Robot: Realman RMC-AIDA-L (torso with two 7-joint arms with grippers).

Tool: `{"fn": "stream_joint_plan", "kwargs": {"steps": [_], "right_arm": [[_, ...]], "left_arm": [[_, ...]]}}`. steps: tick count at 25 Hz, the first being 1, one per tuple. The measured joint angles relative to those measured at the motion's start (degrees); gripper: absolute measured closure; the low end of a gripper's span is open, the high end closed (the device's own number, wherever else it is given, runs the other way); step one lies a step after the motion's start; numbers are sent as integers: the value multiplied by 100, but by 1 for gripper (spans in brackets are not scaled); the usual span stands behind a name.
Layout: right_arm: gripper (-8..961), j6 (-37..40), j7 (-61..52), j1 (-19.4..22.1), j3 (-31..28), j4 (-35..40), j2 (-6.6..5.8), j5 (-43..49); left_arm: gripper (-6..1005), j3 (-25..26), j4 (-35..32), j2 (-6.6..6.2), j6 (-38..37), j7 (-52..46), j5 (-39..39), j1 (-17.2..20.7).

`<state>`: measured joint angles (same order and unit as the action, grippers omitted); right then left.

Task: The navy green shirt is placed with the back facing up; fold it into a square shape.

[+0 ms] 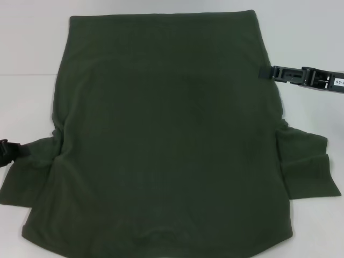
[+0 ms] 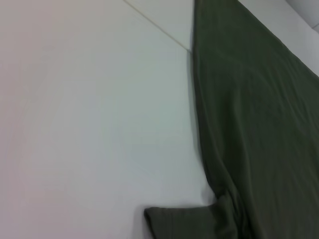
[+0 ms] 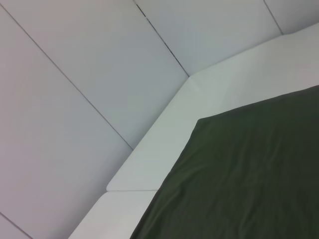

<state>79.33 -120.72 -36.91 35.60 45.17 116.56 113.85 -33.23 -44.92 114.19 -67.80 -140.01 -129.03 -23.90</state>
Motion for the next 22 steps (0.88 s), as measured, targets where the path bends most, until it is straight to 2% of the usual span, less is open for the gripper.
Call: {"fn": "stream_joint_plan", "kwargs": {"steps": [4,7,12,15,22], "right_arm": [[74,8,-2,19,0,0,-13,-73],[75,13,-3,48,0,0,-29,-153],[77,4,-4,61,0,-22,-69,-193],[78,4,-4,59,0,-42,-81,-196],[80,-2,-4,55,3,-44,-82,-197]], "left_arm": [[730,0,-46,2,-28,24,0,1],[926,0,-94,15,-34,25,0,11],[998,0,-140,12,-80,49,-13,2],[998,0,-207,-29,-122,-29,-76,-6],[998,26,-617,-90,-119,-668,-846,-93]]}}
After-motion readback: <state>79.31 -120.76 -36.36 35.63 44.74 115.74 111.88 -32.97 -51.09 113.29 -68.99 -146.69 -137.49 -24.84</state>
